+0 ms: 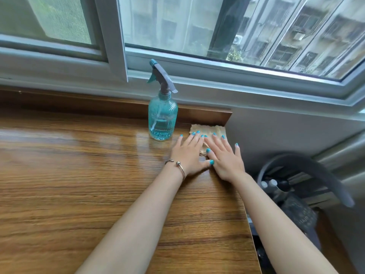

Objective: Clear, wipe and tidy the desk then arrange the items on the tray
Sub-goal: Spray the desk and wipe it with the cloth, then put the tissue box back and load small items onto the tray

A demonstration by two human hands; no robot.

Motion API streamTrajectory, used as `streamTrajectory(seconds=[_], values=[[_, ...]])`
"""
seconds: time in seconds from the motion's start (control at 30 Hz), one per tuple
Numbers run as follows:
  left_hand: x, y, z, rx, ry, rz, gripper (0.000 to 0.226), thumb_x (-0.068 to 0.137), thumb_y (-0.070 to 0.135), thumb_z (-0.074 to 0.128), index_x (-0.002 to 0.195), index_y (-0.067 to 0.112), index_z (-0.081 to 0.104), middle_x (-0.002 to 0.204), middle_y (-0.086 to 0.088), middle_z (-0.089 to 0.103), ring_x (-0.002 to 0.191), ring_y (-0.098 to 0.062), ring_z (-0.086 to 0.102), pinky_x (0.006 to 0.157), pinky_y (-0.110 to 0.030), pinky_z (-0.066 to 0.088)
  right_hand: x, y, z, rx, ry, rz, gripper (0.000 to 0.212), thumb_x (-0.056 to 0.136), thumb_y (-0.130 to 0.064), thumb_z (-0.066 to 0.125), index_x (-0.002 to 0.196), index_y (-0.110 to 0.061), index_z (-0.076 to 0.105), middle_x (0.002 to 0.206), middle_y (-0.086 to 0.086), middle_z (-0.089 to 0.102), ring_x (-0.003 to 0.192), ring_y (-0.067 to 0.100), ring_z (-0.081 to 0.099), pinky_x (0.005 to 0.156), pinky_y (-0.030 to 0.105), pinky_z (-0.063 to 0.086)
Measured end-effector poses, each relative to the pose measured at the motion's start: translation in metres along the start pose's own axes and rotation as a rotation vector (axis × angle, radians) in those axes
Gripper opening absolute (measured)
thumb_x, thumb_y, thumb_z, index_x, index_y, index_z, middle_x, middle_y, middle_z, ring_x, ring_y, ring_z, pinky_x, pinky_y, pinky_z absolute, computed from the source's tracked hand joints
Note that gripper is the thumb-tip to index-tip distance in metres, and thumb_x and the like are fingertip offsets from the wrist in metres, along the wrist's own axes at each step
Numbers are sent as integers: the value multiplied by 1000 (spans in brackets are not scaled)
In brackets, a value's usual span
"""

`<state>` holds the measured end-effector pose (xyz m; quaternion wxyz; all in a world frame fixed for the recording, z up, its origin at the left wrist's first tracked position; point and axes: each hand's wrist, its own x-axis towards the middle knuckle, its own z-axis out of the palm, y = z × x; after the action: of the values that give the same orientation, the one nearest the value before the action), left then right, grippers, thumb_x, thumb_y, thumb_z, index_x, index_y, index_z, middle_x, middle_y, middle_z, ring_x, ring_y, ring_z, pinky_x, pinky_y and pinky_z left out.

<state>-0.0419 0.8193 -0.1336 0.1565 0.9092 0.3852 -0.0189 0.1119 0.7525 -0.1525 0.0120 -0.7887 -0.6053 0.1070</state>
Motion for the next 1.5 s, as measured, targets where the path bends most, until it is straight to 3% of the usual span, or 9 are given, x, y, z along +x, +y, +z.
streamTrajectory(seconds=[0.2,0.4,0.53,0.73,0.87,0.97,1.1,1.23,1.5], values=[[9,6,-16,157,-141,-84,95,85,72,40,154,19,3,163,-1,2,149,-19,1,116,-51,-5,9,-7,-15,39,-94,69,52,102,-39,22,151,-50,6,163,-15,0,150,12,-7,117,53,-8],[-103,21,1,111,-257,-219,79,93,65,30,154,25,1,162,4,-3,147,-27,-17,115,-52,-13,-125,-56,13,-21,-81,213,57,101,-49,19,154,-39,0,163,-13,-3,150,15,-4,116,54,-7],[-190,37,15,14,-306,-77,75,93,63,33,154,30,4,162,3,-7,146,-27,-19,115,-50,-12,-230,-79,29,114,-163,284,58,101,-51,25,152,-46,-3,161,-19,-11,149,11,-13,118,52,-6],[-258,54,30,23,-408,162,72,95,61,34,154,30,9,162,2,-5,149,-25,-9,118,-45,-1,-324,-103,29,200,-153,432,57,102,-50,30,152,-47,4,162,-19,-5,149,9,-8,118,50,-4],[-291,91,32,18,-480,273,67,97,57,33,154,26,16,163,0,1,148,-31,-5,119,-44,6,-389,-106,31,250,-287,528,60,101,-53,31,152,-47,1,162,-16,-9,150,14,-6,119,48,-2],[-310,130,37,0,-596,411,67,98,56,34,154,24,18,162,-3,9,149,-30,-1,119,-41,8,-428,-89,28,419,-375,673,56,102,-50,29,154,-41,10,163,-7,10,150,15,10,121,42,8],[-319,180,55,-75,-740,503,64,98,52,39,153,25,22,157,-1,27,144,-20,24,115,-35,23,-465,-52,33,576,-453,750,54,104,-43,32,155,-35,16,161,-3,21,146,18,25,116,33,24],[-294,238,92,-40,-752,471,63,97,51,42,150,20,29,151,-5,37,138,-22,35,110,-37,33,-482,10,46,634,-435,753,58,101,-50,35,155,-37,16,161,-6,24,144,16,30,113,32,30],[-202,336,166,-176,-735,193,63,98,47,44,151,18,28,155,-2,33,141,-17,32,111,-27,28,-467,193,44,430,-468,672,65,98,-56,38,155,-32,18,159,1,29,143,22,32,114,41,28]])
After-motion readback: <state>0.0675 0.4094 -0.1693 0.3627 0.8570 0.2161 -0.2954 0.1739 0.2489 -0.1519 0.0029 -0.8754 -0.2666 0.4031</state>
